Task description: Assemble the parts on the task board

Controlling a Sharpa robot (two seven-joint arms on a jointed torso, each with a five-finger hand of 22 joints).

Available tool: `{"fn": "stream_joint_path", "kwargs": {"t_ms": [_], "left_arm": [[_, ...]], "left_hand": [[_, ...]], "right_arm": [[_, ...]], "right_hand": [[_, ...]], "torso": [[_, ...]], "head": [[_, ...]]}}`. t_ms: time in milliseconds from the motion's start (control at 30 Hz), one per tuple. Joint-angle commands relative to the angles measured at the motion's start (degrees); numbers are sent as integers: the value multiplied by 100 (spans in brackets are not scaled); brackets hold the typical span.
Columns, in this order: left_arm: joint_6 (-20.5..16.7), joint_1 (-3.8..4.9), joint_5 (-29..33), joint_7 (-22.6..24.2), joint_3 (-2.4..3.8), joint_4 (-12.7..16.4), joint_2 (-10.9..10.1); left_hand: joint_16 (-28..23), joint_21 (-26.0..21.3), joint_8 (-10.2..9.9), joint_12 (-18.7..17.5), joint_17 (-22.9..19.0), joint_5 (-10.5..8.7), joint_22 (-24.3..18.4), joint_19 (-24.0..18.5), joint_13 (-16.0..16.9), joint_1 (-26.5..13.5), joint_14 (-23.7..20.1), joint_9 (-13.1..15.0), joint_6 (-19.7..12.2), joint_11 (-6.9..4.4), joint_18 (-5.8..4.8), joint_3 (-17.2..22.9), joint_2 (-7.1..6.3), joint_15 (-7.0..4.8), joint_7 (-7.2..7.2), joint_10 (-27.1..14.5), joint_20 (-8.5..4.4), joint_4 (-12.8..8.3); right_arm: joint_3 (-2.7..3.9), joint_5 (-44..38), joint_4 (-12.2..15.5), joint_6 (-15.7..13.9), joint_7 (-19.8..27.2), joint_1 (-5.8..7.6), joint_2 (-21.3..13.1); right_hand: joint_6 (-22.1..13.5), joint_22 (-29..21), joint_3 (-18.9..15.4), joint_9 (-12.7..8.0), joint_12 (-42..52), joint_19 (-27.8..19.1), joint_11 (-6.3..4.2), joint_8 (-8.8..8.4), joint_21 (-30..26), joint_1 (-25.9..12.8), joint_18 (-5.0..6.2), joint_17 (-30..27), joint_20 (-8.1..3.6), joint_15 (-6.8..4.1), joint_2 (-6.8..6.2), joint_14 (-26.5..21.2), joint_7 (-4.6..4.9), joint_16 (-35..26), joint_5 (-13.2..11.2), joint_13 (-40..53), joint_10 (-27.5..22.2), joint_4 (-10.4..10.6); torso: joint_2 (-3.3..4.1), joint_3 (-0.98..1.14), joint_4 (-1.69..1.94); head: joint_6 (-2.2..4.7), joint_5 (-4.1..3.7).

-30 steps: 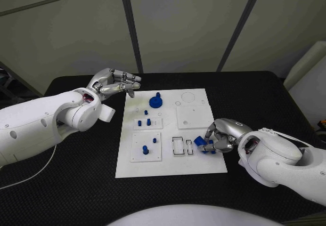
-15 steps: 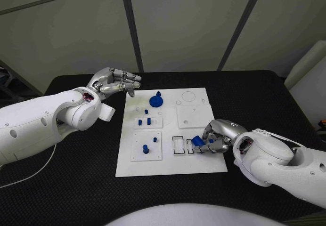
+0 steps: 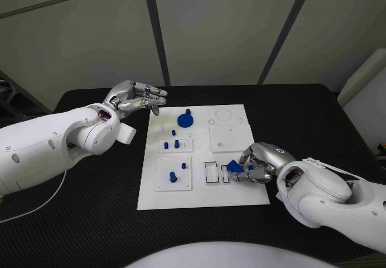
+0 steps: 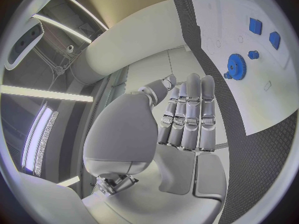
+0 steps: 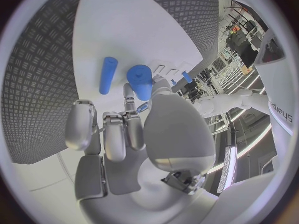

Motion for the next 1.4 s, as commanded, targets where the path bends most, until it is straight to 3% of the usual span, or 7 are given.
{"fn": "stream_joint_path", "kwargs": {"t_ms": [33,367,667,867,1200,1400], "left_arm": [[59,4,13,-1,3,12,-2],[76,3,13,-8,3,11,15],[77,3,13,-11,3,13,27],[83,3,13,-15,3,15,36],[89,3,13,-19,3,7,42],[97,3,13,-29,3,6,44]], "left_hand": [[-37,-31,15,23,-5,-12,7,-50,2,-9,-35,0,43,-12,-58,-35,35,10,7,-34,-7,-2],[-37,-31,15,23,-5,-12,7,-50,2,-9,-35,0,43,-12,-58,-35,35,10,7,-34,-7,-2],[-37,-31,15,23,-5,-12,7,-50,2,-9,-35,0,43,-12,-58,-35,35,10,7,-34,-7,-2],[-37,-31,15,23,-5,-12,7,-50,2,-9,-35,0,43,-12,-58,-35,35,10,7,-34,-7,-2],[-37,-31,15,23,-5,-12,7,-50,2,-9,-35,0,43,-12,-58,-35,35,10,7,-34,-7,-2],[-37,-31,15,23,-5,-12,7,-50,2,-9,-35,0,43,-12,-58,-35,35,10,7,-34,-7,-2]], "right_arm": [[4,194,160,-542,25,8,-27],[7,484,277,-723,102,10,123],[7,666,97,-277,65,12,425],[8,692,-60,-118,-15,13,616],[8,629,-198,-82,-85,14,783],[9,577,-244,-82,-119,14,823]], "right_hand": [[80,16,3,131,41,29,-28,85,26,34,-29,1509,-26,-39,73,616,-50,23,44,974,241,19],[95,40,-42,176,46,42,-48,137,39,-28,-33,1509,-43,-56,112,616,-71,23,132,987,253,42],[75,20,-205,241,-3,27,-52,195,23,-338,-30,1509,-54,-63,143,616,-76,23,28,951,233,57],[103,13,-345,323,-29,19,-76,293,13,-659,-27,1509,-66,-80,166,616,-107,23,-205,940,228,60],[97,10,-393,422,-41,15,-102,412,4,-871,-25,1509,-89,-104,108,616,-138,23,-498,947,233,65],[47,-12,-340,501,-70,0,-104,498,-18,-1087,-21,1509,-96,-108,-61,616,-139,23,-1052,937,224,73]], "torso": [[-6,-8,6],[0,-7,10],[3,-15,16],[6,-10,12],[7,-5,8],[7,-7,5]], "head": [[14,-7],[49,0],[40,2],[43,38],[15,66],[13,80]]}}
